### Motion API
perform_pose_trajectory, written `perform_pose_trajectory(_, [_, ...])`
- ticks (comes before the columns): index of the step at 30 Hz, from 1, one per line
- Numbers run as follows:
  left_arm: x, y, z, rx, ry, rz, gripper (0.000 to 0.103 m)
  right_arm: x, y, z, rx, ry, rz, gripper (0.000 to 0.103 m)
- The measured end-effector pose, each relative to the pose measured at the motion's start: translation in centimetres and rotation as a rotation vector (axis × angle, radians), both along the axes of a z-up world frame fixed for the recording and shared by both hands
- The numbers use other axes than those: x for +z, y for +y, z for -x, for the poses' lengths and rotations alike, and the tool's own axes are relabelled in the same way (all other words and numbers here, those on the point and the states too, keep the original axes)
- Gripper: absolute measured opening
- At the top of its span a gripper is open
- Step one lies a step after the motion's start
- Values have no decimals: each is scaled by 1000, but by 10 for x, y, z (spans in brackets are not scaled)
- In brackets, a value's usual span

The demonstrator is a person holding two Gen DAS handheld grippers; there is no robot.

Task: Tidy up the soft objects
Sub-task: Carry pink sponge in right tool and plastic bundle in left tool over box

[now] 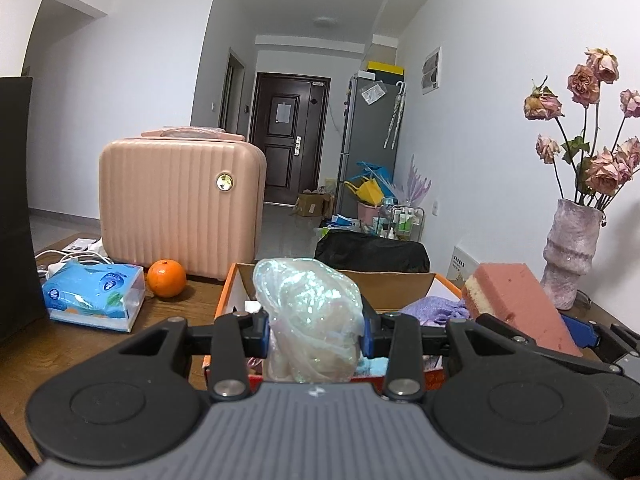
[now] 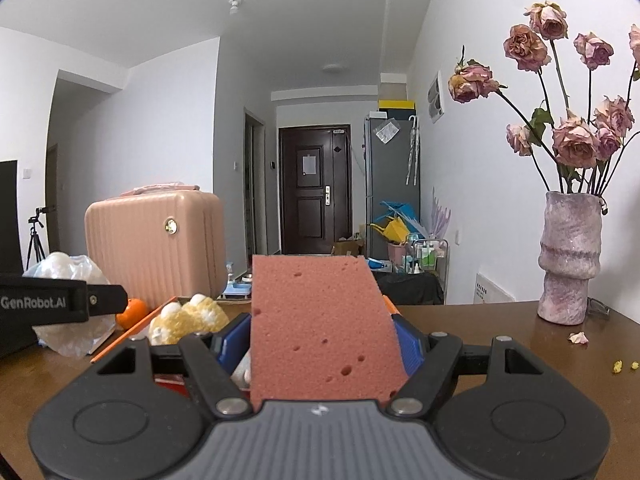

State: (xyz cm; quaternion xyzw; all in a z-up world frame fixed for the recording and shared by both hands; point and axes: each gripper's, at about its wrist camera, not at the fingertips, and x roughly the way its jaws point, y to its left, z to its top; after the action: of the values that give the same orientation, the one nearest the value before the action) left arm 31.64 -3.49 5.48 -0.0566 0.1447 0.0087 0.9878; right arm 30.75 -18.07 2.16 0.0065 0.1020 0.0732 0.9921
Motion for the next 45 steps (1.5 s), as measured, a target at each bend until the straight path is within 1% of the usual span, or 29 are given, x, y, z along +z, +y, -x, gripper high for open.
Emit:
perform_pose_trajectory(6, [1, 0, -13, -7, 5, 10, 39, 1, -3, -12, -9, -11, -5, 73])
perform_pose_trajectory(16, [1, -3, -30, -13, -4, -1, 39, 2, -4, -29, -16, -14, -5, 73])
perform_pose_trajectory(32, [-1, -10, -70, -27, -11, -11, 39, -6, -4, -67, -32, -10, 4, 73])
perform_pose_trajectory(45, [-5, -6, -103, -20, -9, -24, 39, -11, 2, -96, -28, -4, 25, 73])
